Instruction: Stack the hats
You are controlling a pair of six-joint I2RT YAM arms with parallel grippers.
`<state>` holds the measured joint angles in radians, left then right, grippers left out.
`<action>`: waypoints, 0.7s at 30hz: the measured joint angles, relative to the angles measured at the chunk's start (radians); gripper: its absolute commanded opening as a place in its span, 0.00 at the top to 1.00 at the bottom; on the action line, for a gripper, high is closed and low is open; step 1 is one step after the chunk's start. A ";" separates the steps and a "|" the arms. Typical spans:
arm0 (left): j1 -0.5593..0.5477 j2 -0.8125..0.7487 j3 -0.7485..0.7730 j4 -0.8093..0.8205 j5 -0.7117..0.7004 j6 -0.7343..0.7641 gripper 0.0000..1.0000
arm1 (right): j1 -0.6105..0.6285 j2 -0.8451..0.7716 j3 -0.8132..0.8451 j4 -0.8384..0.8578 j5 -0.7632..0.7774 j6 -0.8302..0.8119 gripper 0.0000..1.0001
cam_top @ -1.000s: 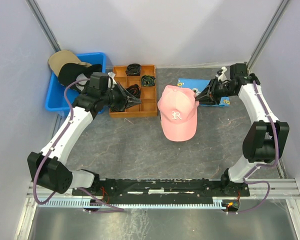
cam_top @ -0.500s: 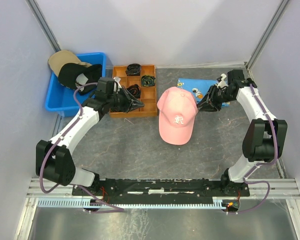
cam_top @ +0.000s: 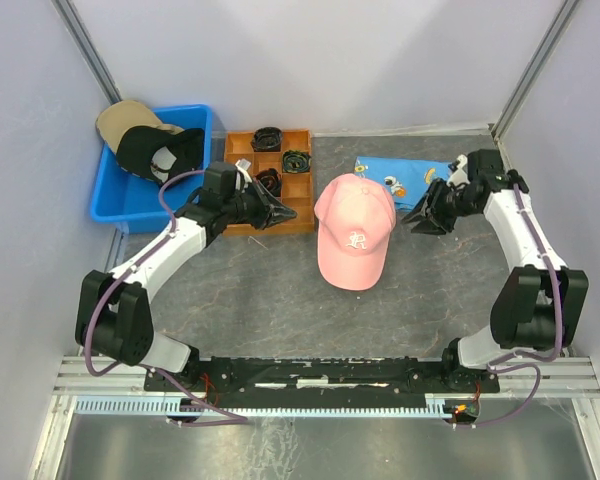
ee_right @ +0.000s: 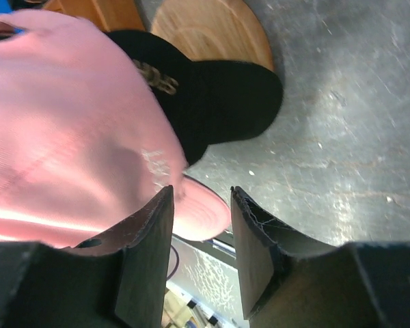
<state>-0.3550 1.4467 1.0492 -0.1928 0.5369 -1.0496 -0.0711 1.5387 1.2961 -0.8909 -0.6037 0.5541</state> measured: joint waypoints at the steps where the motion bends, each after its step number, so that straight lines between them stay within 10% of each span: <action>1: 0.000 0.000 -0.011 0.008 0.000 0.000 0.96 | -0.010 -0.018 -0.031 0.000 -0.001 0.003 0.53; 21: 0.000 0.002 -0.298 0.274 0.109 -0.094 0.97 | -0.075 -0.298 -0.728 0.727 -0.411 0.402 0.44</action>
<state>-0.3550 1.4483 0.7509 0.0807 0.6464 -1.1439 -0.1463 1.2404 0.5678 -0.1642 -1.0149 0.9558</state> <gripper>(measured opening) 0.033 0.552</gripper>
